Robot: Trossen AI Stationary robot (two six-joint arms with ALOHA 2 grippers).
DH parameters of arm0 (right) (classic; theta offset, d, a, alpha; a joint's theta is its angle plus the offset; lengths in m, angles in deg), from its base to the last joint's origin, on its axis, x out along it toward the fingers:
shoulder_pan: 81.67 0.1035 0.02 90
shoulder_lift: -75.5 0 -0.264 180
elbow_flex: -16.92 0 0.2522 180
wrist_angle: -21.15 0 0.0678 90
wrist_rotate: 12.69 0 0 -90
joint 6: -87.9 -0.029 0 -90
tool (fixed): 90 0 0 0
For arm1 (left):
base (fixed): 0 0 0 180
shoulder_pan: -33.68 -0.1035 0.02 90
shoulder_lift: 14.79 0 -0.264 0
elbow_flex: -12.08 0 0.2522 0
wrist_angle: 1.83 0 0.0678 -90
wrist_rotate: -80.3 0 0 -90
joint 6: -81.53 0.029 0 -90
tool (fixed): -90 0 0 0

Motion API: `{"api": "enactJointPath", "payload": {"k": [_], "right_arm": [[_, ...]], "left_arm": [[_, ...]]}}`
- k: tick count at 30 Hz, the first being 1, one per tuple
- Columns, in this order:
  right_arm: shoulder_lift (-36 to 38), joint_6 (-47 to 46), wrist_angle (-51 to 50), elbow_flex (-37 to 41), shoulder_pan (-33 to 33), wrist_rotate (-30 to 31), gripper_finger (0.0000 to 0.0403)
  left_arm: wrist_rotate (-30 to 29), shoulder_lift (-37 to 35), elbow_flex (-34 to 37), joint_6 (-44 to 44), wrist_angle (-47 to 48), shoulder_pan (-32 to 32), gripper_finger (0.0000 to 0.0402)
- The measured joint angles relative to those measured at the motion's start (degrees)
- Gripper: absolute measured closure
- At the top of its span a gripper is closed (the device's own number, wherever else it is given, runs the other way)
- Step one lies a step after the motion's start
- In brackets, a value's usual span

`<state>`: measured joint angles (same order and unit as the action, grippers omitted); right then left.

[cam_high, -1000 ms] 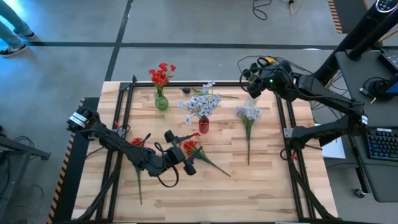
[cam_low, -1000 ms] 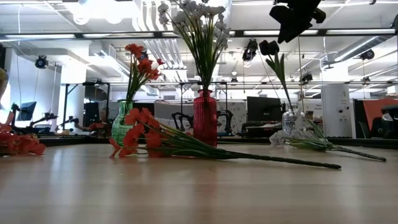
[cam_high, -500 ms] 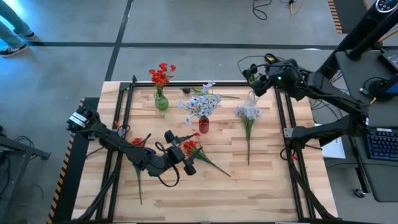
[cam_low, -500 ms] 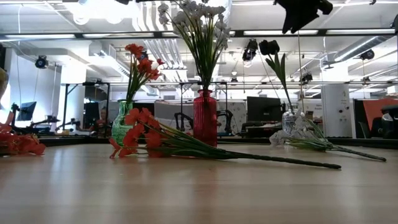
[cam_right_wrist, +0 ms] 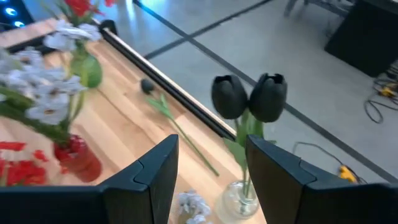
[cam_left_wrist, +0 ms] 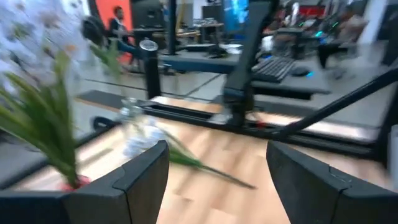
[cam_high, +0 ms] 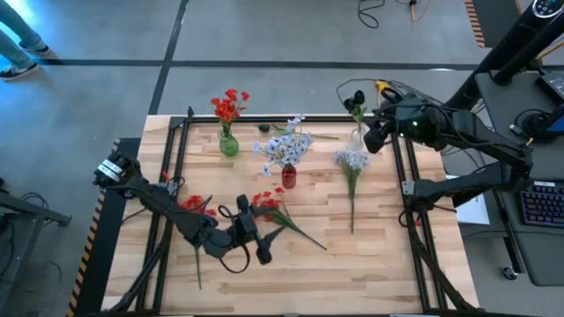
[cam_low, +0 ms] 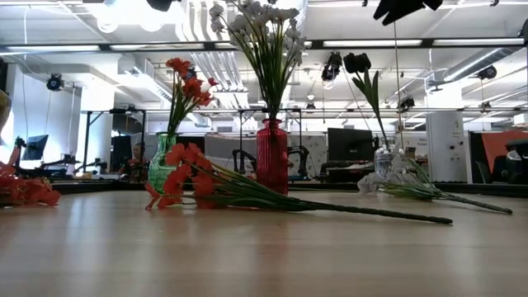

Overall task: Sort flowers into vase by color
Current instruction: Put the left red flowers into the green vase

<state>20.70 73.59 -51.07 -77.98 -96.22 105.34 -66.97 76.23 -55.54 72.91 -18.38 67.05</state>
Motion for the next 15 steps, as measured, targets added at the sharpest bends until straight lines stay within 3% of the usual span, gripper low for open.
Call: {"api": "enactJointPath", "payload": {"k": [6, 15], "right_arm": [[1.24, -1.01, 0.11, -0.74, 3.59, -0.02, 0.0223], [0.35, -2.42, 0.21, -0.74, 8.96, -4.07, 0.0223]], "left_arm": [[1.05, 0.22, -1.44, -9.10, 3.82, 3.09, 0.0151], [1.06, 2.70, -11.76, -15.61, 19.85, 4.91, 0.0151]]}}
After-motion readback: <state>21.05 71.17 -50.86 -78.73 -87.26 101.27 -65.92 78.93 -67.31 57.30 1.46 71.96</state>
